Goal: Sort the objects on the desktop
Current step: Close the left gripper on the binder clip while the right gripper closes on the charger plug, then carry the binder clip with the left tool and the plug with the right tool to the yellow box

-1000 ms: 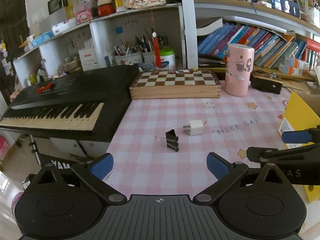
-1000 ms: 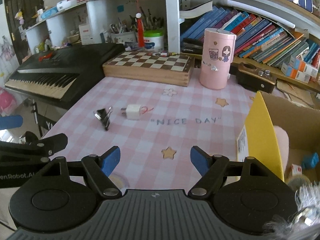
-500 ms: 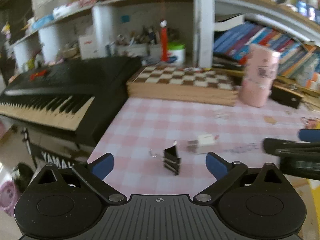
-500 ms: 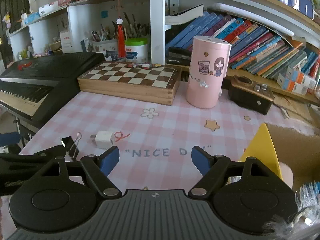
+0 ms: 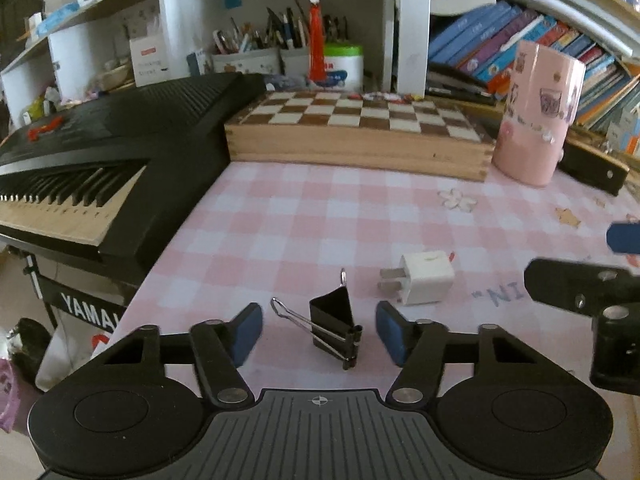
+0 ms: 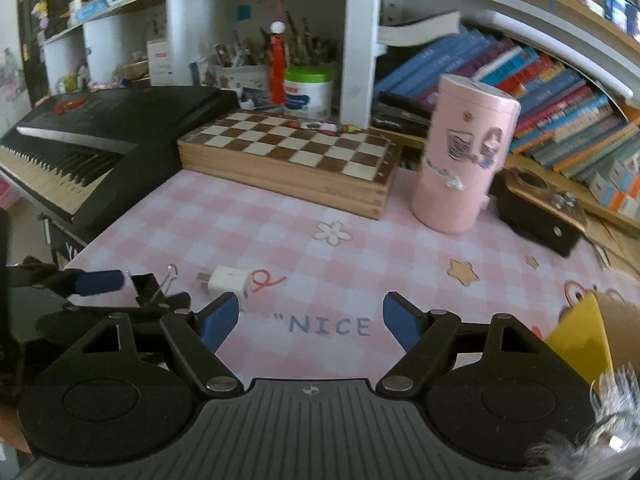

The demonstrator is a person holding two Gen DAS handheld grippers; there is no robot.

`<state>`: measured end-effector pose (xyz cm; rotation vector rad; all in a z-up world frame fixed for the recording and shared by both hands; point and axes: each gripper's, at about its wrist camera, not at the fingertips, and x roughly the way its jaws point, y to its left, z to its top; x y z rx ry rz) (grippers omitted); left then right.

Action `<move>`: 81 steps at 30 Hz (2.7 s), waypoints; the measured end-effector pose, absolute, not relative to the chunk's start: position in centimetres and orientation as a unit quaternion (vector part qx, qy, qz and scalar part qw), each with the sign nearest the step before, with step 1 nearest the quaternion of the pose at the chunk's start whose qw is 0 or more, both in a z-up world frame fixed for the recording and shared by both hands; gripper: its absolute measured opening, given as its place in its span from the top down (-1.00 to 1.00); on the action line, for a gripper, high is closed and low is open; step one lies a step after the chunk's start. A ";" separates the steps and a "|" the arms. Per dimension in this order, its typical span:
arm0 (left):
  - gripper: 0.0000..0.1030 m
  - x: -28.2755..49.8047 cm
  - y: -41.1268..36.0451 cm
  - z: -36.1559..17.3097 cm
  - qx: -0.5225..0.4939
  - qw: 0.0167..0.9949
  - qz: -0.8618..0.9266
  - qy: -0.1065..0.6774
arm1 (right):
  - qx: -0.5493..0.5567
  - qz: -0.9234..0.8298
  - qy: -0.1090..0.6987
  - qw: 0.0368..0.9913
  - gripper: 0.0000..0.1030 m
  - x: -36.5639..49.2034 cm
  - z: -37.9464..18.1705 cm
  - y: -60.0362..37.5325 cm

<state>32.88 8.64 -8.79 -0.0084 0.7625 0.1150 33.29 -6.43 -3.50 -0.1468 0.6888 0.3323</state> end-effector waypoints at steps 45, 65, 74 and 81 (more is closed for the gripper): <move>0.57 22.9 10.6 -1.8 -0.086 0.954 0.018 0.286 | -0.033 0.170 0.329 0.928 0.17 31.1 -3.2 -5.8; 0.57 12.0 10.4 3.0 -0.079 0.965 -0.077 0.238 | -0.012 0.138 0.305 0.942 0.18 16.6 2.3 -9.6; 0.57 6.2 10.5 3.0 -0.072 0.961 -0.098 0.248 | 0.004 0.124 0.317 0.940 0.18 9.5 2.0 -9.1; 0.57 2.7 10.5 2.3 -0.057 0.953 -0.109 0.278 | 0.014 0.101 0.319 0.942 0.18 4.3 1.5 -9.0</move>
